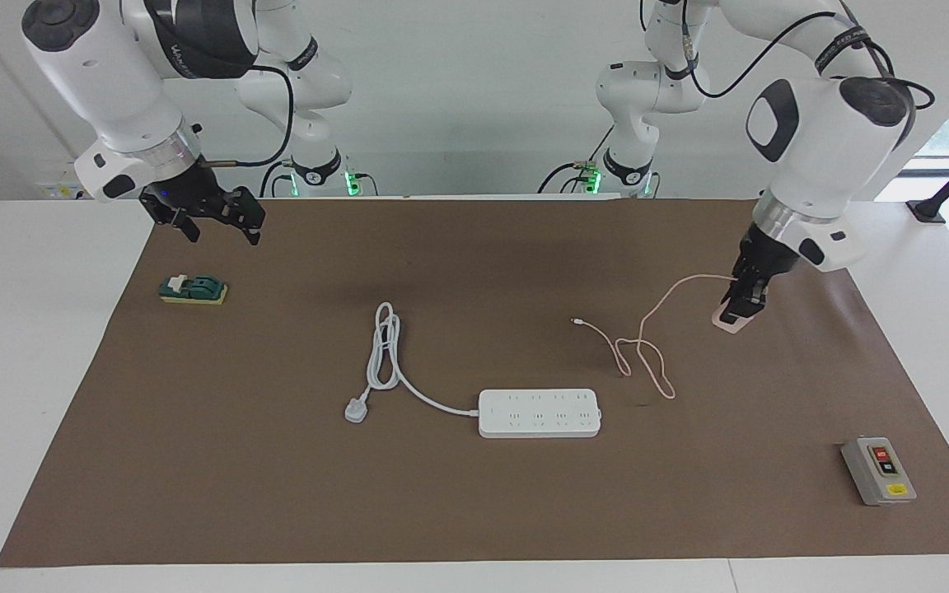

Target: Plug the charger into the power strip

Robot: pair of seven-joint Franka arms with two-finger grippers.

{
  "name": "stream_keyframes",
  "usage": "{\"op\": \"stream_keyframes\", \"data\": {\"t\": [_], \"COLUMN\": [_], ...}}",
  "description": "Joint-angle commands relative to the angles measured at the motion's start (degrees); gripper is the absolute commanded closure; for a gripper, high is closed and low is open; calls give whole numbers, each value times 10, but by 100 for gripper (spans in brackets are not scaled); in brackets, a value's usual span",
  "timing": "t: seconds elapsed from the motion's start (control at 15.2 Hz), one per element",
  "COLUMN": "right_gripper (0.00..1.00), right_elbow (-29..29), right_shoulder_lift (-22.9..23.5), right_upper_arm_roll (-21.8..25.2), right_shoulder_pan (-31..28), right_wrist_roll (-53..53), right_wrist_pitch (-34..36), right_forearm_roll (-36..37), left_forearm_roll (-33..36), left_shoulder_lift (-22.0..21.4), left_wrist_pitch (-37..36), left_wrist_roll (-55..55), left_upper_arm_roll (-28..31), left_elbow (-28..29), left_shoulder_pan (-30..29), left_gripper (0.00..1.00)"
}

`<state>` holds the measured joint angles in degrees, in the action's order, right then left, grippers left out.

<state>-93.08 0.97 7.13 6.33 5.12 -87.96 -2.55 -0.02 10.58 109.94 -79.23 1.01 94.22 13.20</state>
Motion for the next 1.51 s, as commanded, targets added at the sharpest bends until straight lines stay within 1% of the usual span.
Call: {"op": "stream_keyframes", "data": {"t": [0.0,0.2,0.33,0.46,0.53,0.66,0.79,0.92,1.05,1.19,1.45], "right_gripper": [0,0,0,0,0,0,0,0,0,0,0], "right_elbow": [-2,-4,1,-3,-7,-6,-7,0,0,0,-2], "right_shoulder_lift": [-7,-8,-7,-8,-11,-12,-12,-9,-9,-9,-11], "right_upper_arm_roll": [3,-2,-4,-7,-10,-9,-2,1,4,3,4], "right_shoulder_pan": [-2,-6,-17,-30,-31,-31,-33,-33,-33,-32,-31], "right_wrist_roll": [-35,-35,-37,-36,-35,-29,-52,-88,-101,-100,-98], "right_wrist_pitch": [6,6,5,9,15,18,3,4,1,0,2], "right_forearm_roll": [10,10,9,8,7,7,7,11,11,11,11], "left_forearm_roll": [22,31,52,77,78,85,86,84,82,82,85], "left_shoulder_lift": [51,88,128,183,196,200,200,201,204,216,228], "left_wrist_pitch": [-11,-30,-41,-99,-115,-121,-115,-99,-84,-68,-23], "left_wrist_roll": [-97,-167,-220,-260,-277,-318,-347,-355,-365,-375,-385], "left_upper_arm_roll": [7,8,10,11,12,18,21,21,20,20,20], "left_elbow": [-54,-104,-141,-220,-237,-237,-224,-218,-217,-215,-193], "left_shoulder_pan": [31,56,71,79,85,104,117,125,133,139,149], "left_gripper": [100,100,100,100,100,100,100,100,100,100,100]}}
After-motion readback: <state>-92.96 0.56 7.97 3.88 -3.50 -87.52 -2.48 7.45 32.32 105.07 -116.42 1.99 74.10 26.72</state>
